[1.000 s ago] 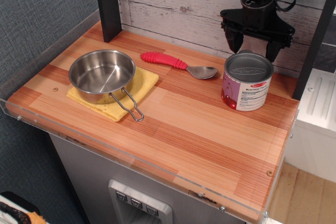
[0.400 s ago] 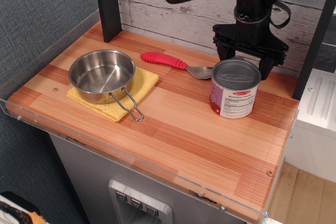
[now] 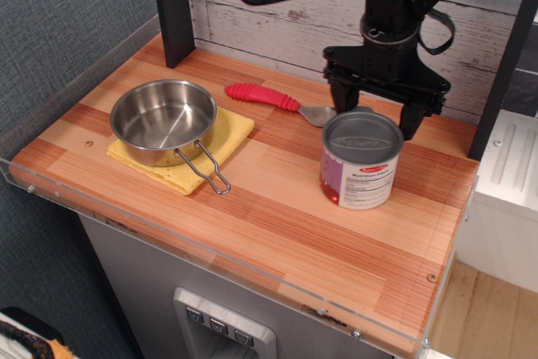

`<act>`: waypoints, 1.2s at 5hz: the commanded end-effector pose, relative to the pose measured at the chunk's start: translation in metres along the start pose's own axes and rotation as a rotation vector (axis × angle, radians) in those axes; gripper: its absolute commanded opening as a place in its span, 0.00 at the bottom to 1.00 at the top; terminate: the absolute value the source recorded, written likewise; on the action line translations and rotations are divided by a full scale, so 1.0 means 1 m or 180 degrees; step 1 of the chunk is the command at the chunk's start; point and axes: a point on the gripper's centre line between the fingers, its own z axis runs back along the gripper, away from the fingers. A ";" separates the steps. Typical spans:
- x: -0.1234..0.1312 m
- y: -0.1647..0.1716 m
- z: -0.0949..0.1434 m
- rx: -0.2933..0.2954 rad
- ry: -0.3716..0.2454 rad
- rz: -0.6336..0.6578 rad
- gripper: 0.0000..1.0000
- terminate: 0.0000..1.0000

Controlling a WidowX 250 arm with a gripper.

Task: Move the can to the front right of the table.

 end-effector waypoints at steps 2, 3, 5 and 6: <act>-0.041 -0.007 0.033 -0.0039 -0.0085 -0.0009 1.00 0.00; -0.059 -0.011 0.034 -0.0065 -0.0010 -0.0074 1.00 0.00; -0.073 -0.009 0.043 0.0044 -0.0049 -0.0166 1.00 0.00; -0.068 -0.005 0.052 0.0041 -0.0137 -0.0141 1.00 0.00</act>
